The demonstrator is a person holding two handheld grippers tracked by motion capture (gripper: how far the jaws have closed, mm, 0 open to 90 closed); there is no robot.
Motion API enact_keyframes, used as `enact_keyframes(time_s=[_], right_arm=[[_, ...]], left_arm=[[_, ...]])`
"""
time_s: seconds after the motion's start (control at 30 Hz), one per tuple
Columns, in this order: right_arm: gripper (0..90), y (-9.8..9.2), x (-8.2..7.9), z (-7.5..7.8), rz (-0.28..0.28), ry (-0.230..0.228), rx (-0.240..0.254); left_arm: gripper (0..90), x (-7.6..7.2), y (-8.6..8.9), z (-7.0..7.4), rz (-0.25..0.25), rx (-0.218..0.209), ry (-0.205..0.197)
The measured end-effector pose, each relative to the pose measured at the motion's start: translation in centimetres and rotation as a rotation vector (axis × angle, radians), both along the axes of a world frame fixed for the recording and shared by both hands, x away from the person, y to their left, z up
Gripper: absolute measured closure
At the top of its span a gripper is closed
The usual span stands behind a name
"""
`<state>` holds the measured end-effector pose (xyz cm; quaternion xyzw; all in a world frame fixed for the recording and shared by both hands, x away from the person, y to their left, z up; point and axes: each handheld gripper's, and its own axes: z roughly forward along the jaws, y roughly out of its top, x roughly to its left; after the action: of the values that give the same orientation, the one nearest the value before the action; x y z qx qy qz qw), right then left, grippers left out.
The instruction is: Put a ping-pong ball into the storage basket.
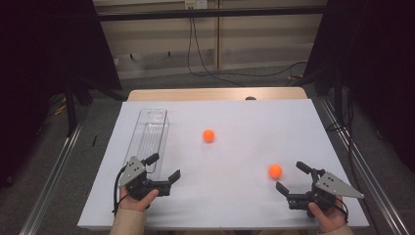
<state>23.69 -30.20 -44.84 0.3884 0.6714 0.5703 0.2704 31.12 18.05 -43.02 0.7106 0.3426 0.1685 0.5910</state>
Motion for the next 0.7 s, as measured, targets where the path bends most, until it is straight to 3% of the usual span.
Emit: enact_keyframes(time_s=[0.7], right_arm=[[0.5, 0.0, -0.1, 0.0, 0.012, -0.001, 0.005]], left_arm=[[1.6, 0.4, -1.5, 0.4, -0.034, 0.013, -0.007]])
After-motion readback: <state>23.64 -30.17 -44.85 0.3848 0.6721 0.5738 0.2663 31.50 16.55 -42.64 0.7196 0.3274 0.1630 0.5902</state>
